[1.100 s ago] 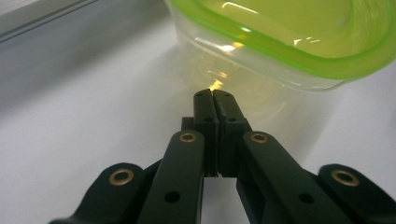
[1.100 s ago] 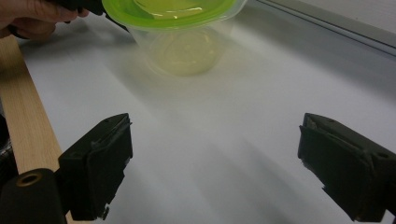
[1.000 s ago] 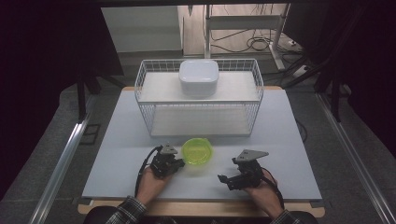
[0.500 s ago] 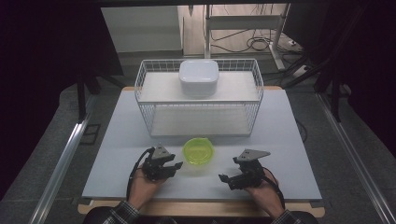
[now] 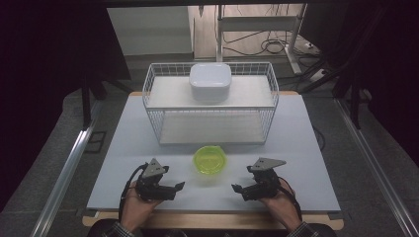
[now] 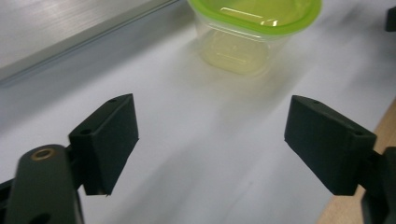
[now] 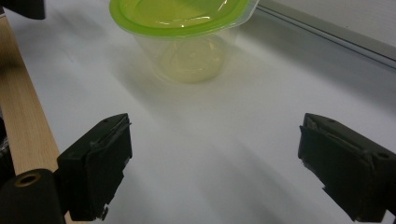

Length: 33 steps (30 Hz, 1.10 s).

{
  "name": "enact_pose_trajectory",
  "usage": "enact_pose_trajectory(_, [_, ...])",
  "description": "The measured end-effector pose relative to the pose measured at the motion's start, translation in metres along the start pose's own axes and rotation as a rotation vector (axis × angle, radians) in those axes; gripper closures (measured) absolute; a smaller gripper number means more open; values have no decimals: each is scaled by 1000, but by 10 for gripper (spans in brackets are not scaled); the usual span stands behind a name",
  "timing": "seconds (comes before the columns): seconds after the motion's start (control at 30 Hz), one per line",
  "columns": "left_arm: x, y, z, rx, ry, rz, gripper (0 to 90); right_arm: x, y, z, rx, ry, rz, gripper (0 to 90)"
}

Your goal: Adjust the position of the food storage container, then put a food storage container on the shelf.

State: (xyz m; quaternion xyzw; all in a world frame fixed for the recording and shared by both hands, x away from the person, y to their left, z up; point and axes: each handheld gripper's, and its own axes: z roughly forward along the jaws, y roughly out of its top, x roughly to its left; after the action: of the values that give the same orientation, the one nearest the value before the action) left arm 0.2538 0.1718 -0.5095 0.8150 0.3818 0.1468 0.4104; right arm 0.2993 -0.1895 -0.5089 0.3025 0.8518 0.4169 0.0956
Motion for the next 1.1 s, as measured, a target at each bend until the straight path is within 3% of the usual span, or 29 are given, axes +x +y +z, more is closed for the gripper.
enact_pose_trajectory(0.23, [-9, -7, -1, 13, 18, 64, 83, -1, -1, 1, 3, 8, -5, 93])
enact_pose_trajectory(0.4, [-9, -7, 0, 5, 26, 75, 72, 0, -1, 2, 2, 14, 3, 75])
enact_pose_trajectory(0.67, [-7, -8, 1, 5, 22, 68, 69, -5, 8, 0, -33, -6, 56, 36])
enact_pose_trajectory(0.77, [-8, -8, 2, 8, 20, 69, 69, -8, 15, -1, -16, -5, 75, 40])
enact_pose_trajectory(0.93, [-8, -9, 4, 18, 23, 76, 69, -15, 28, 2, 18, 15, 105, 107])
enact_pose_trajectory(1.03, [-7, -9, 4, 18, 23, 75, 69, -17, 32, 3, 11, 35, 111, 150])
enact_pose_trajectory(1.1, [-6, -10, 5, 24, 23, 71, 70, -24, 40, 3, 4, 54, 139, 224])
